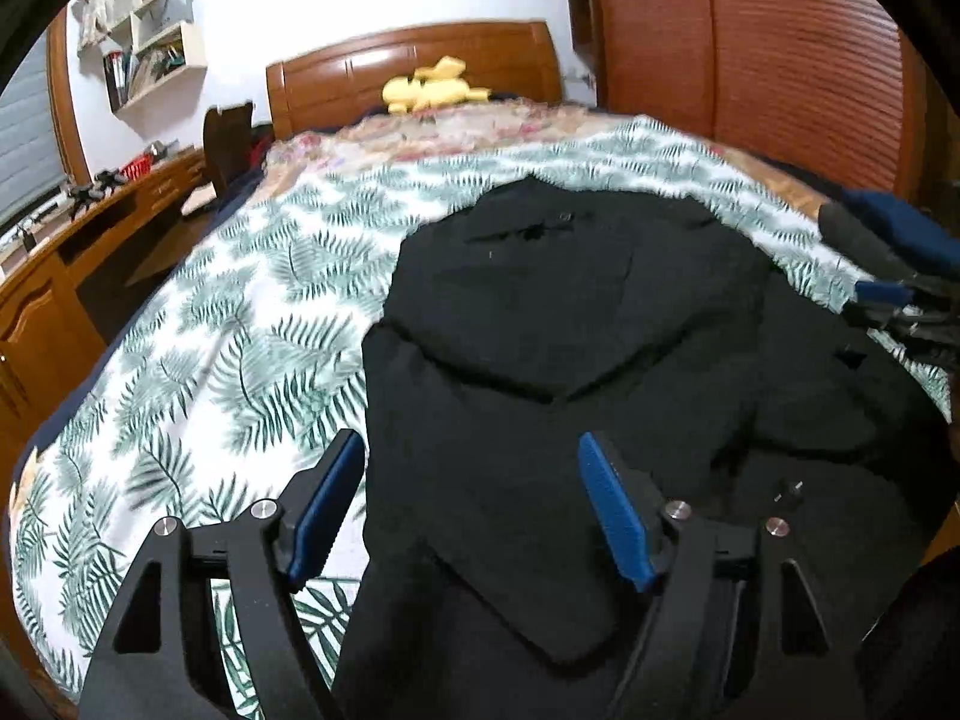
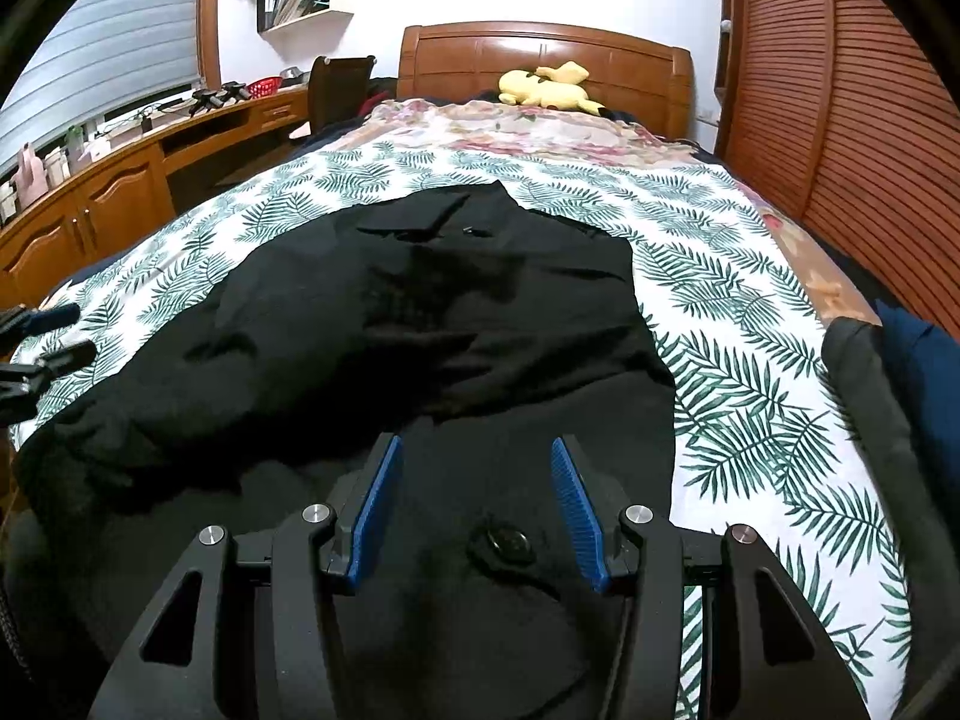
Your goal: Fold large clothes
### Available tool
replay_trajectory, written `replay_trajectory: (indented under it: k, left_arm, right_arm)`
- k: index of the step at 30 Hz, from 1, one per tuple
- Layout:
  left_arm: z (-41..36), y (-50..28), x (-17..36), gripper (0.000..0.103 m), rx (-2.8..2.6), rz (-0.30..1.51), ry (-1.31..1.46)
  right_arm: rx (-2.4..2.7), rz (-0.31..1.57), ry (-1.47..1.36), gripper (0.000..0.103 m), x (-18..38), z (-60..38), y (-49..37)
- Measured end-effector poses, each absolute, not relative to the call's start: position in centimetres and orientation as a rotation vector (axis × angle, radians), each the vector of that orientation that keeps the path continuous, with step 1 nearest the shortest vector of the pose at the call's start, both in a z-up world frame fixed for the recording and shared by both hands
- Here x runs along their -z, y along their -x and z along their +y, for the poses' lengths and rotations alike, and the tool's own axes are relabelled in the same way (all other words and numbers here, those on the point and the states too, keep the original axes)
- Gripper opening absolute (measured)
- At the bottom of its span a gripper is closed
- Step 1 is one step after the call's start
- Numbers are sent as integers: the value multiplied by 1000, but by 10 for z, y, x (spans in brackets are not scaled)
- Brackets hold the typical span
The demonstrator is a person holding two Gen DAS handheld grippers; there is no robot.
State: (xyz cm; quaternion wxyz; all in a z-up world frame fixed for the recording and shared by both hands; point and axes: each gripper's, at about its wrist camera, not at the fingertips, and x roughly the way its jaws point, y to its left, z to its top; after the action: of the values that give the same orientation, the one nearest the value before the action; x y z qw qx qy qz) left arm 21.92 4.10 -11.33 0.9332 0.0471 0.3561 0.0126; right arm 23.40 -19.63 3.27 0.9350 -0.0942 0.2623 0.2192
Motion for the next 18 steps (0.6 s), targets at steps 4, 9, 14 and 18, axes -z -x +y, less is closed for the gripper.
replay_trajectory:
  k: [4,9,14,18]
  left_arm:
    - [44,-221,139,75,-28,811,-89]
    - [46,-221,157,75,-24,868,-66]
    - [45,-223,157,74,-20,874,-62]
    - [41,-223,154,52,14,871,-62]
  right_arm:
    - [-454,537,199,53,-31,-194,-233]
    - [-453,541,203,53,-30,-193,-234]
    - [-451,543,204,53,-30,-191,-235]
    - [-451,543,203,53,-30,-191,-235]
